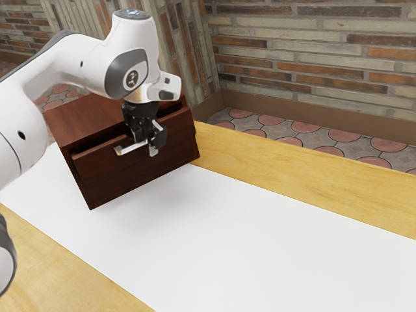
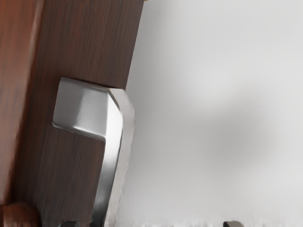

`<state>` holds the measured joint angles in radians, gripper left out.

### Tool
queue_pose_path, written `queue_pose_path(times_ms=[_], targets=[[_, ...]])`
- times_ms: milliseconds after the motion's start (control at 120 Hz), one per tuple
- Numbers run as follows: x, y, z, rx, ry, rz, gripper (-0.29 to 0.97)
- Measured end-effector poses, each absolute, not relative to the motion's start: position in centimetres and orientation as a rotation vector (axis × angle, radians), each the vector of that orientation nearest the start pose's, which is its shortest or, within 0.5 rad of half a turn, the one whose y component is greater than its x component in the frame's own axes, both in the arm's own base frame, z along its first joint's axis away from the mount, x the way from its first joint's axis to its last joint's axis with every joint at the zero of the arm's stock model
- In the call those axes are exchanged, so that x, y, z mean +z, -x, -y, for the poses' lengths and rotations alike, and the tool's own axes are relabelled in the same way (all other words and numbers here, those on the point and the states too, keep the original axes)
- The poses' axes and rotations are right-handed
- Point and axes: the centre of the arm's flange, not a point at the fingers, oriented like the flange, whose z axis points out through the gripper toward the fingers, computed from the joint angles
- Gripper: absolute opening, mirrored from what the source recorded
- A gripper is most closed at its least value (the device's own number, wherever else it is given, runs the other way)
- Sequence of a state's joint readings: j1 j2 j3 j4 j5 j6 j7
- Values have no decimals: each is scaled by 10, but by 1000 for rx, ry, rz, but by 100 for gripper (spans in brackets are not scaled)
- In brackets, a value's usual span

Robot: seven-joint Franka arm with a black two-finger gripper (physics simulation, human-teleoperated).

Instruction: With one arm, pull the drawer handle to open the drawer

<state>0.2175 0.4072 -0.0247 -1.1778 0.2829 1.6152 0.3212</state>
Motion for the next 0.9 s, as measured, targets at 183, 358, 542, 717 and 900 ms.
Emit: queue_pose_path(times_ms=[183,358,542,717,900], targets=[[563,-656,-154,83,2874,-207,40],[564,-651,-140,93,2881,-233,40],[567,-643,-122,102,2883,-269,39],[564,-636,-116,121,2887,-281,39],[570,-625,-94,116,2881,-319,37]])
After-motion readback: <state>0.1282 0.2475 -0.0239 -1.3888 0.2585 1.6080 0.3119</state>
